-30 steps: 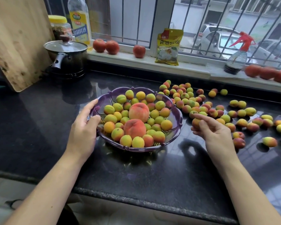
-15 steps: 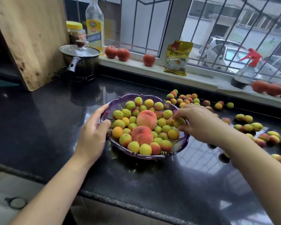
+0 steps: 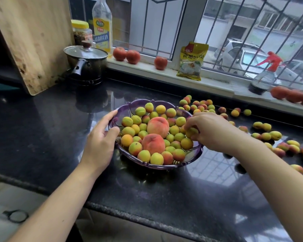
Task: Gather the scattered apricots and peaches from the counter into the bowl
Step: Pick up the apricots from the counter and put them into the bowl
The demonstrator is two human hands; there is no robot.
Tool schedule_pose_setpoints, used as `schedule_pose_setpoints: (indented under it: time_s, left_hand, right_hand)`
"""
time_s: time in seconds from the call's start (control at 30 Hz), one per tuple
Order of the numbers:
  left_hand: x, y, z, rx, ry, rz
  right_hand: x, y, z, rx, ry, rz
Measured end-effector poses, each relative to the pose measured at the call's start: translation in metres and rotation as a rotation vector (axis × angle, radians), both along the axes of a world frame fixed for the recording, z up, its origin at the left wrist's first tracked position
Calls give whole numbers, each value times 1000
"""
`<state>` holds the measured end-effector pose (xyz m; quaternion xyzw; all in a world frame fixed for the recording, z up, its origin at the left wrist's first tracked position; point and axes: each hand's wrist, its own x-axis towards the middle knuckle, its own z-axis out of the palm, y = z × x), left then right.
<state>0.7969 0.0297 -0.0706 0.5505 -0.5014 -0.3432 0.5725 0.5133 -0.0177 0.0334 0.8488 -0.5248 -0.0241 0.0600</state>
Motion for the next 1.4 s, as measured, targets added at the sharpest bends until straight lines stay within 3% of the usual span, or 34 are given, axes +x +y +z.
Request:
schedule_pose_setpoints:
  time_s: [0.2,0.37,0.87,0.97,1.03,1.1,1.23,1.4]
  left_hand:
    - [0,1,1,-2,-3,6]
    - [-2,1,2,0,-3,15]
    - [-1,2,3,25,-20,19]
    - [0,4,4,30,-26,20]
    - [-1,4,5,29,-25,19]
    - [-2,5,6,27,-32,24]
    - [-4,6,7,22,-30,21]
    - [-4,6,8,14,-12,19]
  right_hand:
    - [-2,22,16,6,-206,46]
    - [10,37,12,111,-30,29]
    - [19,33,9,133,-15,-59]
    - [6,35,12,113,-298,-113]
    - [-13,36,9,-64,-648,-247]
    - [-43,31,-6,-309,-792,-439]
    - [-85,21,-46,-382,-639,-702]
    - [-82,31,-87,-403,-334,-662]
